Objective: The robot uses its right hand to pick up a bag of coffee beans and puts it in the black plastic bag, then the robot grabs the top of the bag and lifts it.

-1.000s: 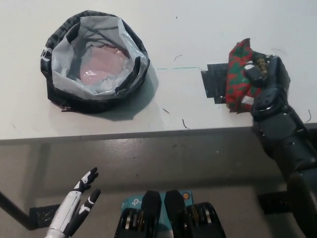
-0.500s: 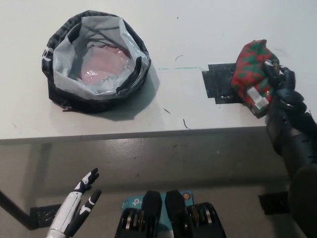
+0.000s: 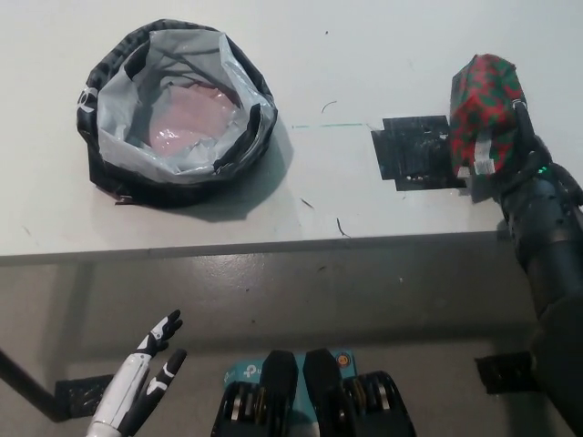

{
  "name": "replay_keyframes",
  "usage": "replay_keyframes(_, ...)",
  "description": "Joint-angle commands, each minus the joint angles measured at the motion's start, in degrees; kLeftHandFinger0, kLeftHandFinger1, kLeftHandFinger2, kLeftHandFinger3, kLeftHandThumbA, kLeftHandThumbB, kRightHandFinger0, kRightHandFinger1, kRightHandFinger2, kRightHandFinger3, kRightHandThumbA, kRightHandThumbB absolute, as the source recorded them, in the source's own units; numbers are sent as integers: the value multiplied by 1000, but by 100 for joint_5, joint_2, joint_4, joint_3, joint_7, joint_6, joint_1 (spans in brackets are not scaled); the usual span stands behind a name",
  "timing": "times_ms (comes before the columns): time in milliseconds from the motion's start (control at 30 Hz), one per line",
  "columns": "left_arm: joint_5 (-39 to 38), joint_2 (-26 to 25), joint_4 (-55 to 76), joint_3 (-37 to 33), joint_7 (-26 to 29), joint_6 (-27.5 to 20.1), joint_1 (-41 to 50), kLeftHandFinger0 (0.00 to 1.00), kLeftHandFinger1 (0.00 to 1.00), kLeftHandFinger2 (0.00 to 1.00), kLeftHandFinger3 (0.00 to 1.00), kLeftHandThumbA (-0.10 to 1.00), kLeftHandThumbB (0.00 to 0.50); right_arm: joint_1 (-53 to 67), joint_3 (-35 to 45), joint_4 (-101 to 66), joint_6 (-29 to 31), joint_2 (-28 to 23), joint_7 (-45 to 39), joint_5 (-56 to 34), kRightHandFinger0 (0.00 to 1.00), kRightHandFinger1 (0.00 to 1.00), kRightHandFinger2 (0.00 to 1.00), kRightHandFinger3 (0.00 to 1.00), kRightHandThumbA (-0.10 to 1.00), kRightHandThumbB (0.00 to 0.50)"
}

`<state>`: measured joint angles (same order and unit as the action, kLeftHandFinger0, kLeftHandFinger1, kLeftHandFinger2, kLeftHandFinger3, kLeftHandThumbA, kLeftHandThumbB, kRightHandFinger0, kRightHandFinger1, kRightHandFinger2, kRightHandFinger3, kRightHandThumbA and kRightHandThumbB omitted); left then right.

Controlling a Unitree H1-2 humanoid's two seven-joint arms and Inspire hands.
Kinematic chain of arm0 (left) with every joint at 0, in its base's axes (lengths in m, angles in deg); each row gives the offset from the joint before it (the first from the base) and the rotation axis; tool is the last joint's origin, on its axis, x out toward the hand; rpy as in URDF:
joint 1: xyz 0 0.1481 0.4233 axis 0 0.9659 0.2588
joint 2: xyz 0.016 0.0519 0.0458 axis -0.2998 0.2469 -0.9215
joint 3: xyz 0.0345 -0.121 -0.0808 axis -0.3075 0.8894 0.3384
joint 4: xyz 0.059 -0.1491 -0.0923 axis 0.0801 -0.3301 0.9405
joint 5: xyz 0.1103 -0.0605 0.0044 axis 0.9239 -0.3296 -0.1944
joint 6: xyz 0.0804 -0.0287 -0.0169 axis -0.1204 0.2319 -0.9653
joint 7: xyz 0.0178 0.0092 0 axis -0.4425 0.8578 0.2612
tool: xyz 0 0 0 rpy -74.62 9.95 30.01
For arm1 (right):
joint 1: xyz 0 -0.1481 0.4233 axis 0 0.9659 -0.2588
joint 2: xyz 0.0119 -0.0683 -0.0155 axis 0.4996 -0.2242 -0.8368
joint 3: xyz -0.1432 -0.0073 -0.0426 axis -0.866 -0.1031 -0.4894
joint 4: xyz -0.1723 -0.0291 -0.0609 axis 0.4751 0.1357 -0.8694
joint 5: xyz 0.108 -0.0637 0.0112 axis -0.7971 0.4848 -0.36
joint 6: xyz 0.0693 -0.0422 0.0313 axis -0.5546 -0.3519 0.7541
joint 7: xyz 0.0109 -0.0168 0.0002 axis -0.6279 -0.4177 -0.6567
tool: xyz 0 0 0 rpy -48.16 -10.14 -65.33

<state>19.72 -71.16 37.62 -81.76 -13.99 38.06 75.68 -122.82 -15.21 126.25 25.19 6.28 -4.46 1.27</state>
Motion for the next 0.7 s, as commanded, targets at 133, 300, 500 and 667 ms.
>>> replay_keyframes(133, 34, -99, 125, 79, 46, -242, -48, 1000, 1000, 1000, 1000, 1000, 135, -920, 925, -1537, -1559, 928, -1650, -2868, 0, 257, 730, 1000, -100, 43)
replay_keyframes(300, 38, -129, 153, 73, 13, -210, -15, 1000, 1000, 1000, 1000, 1000, 132, -950, 790, -1957, -1668, 1123, -1555, -2999, 0, 251, 746, 1000, -100, 51)
replay_keyframes(500, 33, -140, 154, 38, -45, -166, -62, 1000, 1000, 1000, 1000, 1000, 132, -1069, 445, -2540, -1877, 1317, -1341, -3112, 0, 336, 759, 1000, -100, 62)
replay_keyframes(667, 19, -136, 101, 22, -46, -244, -62, 1000, 1000, 1000, 1000, 1000, 126, -1133, -31, -2897, -1981, 1403, -1197, -3249, 0, 324, 787, 1000, -100, 81)
